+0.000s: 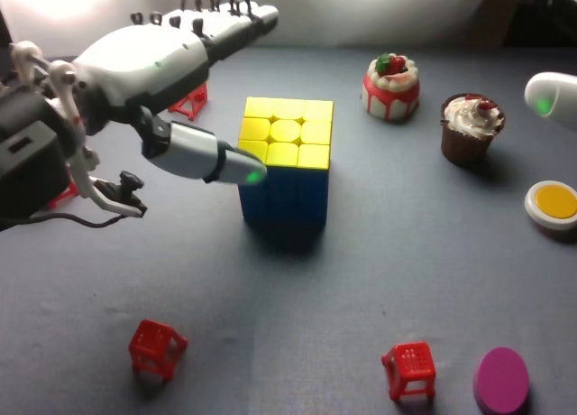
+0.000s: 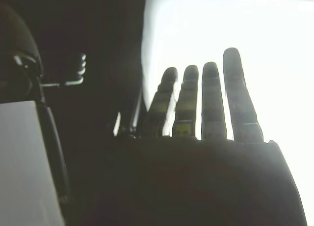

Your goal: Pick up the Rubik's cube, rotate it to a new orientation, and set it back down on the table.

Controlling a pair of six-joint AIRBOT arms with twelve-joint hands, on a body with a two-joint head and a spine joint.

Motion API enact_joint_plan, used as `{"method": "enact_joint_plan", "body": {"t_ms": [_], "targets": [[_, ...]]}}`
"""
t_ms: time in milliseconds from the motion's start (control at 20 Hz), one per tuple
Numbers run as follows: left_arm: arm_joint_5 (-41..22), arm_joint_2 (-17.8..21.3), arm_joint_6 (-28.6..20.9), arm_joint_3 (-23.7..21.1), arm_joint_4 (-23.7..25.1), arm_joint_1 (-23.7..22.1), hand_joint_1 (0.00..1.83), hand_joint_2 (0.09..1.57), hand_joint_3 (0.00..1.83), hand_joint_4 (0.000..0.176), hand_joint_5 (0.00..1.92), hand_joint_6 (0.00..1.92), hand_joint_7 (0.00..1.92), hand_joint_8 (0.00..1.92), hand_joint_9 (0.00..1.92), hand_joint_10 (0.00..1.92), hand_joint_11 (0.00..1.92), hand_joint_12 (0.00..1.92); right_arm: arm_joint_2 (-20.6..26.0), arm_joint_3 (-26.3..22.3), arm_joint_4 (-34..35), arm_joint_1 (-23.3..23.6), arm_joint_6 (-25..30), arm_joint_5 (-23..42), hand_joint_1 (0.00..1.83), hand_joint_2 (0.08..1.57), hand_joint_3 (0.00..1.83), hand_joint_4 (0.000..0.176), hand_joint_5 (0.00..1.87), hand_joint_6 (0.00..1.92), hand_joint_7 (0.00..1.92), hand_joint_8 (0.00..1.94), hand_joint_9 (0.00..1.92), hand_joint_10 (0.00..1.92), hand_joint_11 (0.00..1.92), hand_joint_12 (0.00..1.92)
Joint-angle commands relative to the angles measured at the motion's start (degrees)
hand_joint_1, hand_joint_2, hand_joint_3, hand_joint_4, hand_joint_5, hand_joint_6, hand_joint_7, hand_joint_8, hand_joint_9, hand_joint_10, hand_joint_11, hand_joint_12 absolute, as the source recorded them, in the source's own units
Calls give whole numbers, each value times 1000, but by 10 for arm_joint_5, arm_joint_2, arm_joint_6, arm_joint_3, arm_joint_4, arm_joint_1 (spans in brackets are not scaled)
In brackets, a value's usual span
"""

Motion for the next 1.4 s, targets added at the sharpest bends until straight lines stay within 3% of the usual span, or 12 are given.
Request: {"method": "enact_joint_plan", "body": {"t_ms": [0,100,200,250,350,450,500,600,700,1100,1350], "targets": [[-52,-5,-4,3,0,-9,740,827,0,12,0,0,0,0,0,0,0,439,-1,-1,7,3,3,80,0,1446,0,0,0,0,0,0,0,0,0,0],[-32,-18,-4,14,2,-14,799,862,8,25,0,0,0,0,0,0,0,353,-1,-1,8,2,3,82,5,1463,0,0,0,0,0,0,0,0,0,0],[-7,-30,-4,24,10,-24,853,853,0,12,0,0,0,0,0,0,0,661,-1,-1,8,0,3,83,53,1455,0,0,0,0,0,0,0,0,0,0],[11,-38,-4,32,16,-33,850,857,1,29,0,0,0,0,0,0,0,906,-2,-1,8,-1,3,83,29,1458,0,0,0,0,0,0,0,0,0,0],[37,-50,-4,42,25,-43,845,854,0,24,0,0,0,0,0,0,0,1081,-3,-1,8,-3,3,83,30,1473,2,0,0,0,0,0,0,0,0,0],[66,-57,-4,50,37,-54,856,870,2,6,0,0,0,0,0,0,0,887,-4,0,8,-3,3,83,16,1473,2,0,0,0,0,0,0,0,0,0],[77,-60,-4,53,42,-58,826,884,5,0,0,0,0,0,0,0,0,657,-4,0,8,-4,3,83,18,1475,3,0,0,0,0,0,0,0,0,0],[100,-65,-4,59,52,-65,748,882,1,0,0,0,0,0,0,0,0,286,-5,0,8,-5,3,83,18,1465,0,0,0,0,0,0,0,0,0,0],[117,-71,-4,65,61,-69,731,885,2,6,0,0,0,0,0,0,0,32,-6,1,8,-7,3,83,22,1476,3,0,0,0,0,0,0,0,0,0],[148,-90,-7,86,59,-69,611,910,12,0,0,0,0,0,0,0,0,0,-10,2,9,-9,3,84,22,1505,11,0,0,0,0,0,0,0,0,0],[155,-96,-7,92,60,-70,655,922,12,0,71,28,0,0,0,0,9,4,-10,2,9,-9,3,86,43,1513,9,0,0,0,0,0,0,0,0,0]]}}
